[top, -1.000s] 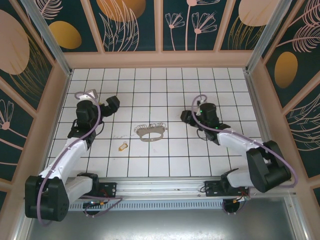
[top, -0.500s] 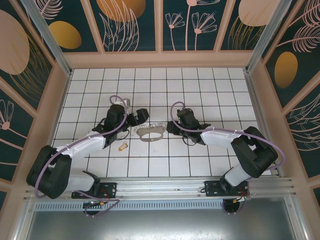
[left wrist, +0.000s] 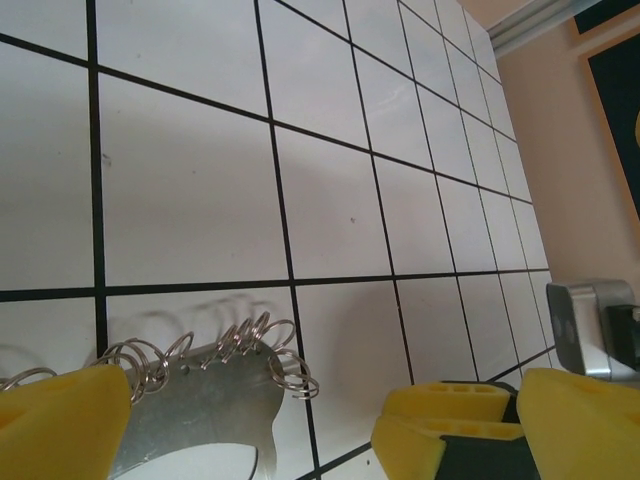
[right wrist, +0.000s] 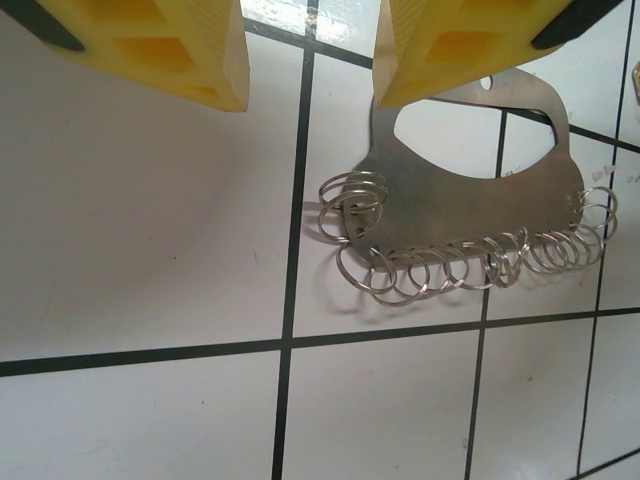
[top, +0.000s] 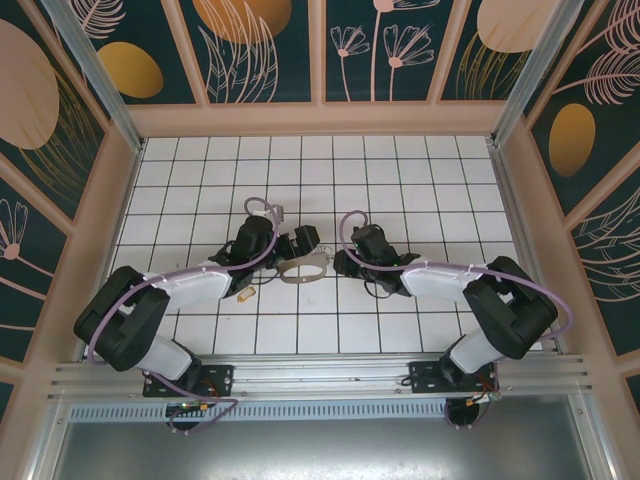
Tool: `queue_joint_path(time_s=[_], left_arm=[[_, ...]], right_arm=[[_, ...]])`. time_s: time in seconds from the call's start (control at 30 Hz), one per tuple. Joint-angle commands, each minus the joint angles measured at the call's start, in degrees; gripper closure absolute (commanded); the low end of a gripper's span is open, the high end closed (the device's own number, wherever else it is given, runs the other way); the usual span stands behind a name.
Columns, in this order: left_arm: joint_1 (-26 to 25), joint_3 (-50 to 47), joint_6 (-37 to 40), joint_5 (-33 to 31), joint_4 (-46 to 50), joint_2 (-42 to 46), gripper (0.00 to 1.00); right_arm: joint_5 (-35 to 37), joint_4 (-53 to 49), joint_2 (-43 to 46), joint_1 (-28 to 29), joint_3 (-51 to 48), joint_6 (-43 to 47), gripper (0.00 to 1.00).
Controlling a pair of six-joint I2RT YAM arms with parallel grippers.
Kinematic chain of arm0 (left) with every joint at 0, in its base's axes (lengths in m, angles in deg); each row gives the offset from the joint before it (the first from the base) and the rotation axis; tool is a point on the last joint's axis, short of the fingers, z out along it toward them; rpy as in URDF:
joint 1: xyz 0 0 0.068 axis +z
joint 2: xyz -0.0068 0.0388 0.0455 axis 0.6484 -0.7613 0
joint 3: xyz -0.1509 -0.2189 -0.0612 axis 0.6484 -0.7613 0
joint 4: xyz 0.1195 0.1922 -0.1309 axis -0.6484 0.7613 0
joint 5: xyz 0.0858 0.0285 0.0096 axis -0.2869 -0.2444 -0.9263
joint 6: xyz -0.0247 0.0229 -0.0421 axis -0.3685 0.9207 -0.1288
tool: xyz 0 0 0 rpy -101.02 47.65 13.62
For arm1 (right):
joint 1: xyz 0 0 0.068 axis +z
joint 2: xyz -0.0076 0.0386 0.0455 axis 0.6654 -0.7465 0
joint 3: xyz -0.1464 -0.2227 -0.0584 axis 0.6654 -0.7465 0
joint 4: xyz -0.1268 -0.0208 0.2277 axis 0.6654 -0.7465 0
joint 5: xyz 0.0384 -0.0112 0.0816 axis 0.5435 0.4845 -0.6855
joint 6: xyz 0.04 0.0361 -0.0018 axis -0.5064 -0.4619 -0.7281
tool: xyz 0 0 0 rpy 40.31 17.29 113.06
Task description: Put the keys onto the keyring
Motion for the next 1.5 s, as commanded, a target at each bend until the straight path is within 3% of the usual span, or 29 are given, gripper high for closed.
queue_joint_path(time_s=[0.0,0.5,0.77,1.03,1.47], left_arm=[[-0.46,2.73,0.18,-1.03,-1.65,-0.77,0.01],[-0.44,4.51,3.01,-3.1,0.81,-1.9,0.01],[-0.4,4.45,5.19,-3.54,2.46,-0.41,0.01],[-0.45,4.62,7.8,-3.44,5.44,1.57,0.01],[-0.46,4.97,8.7,-3.74,6.23,2.01,0.02]], right_arm=[[-2.05,1.46,-2.33,0.41,1.99,0.69,0.63],[-5.65,2.0,-12.36,-0.74,12.4,3.06,0.7],[-4.95,4.24,-6.63,-3.24,8.7,3.95,0.68],[-7.88,6.18,-3.87,-2.96,1.95,14.17,0.64],[-9.07,5.75,-10.9,-2.47,5.36,24.38,0.65]])
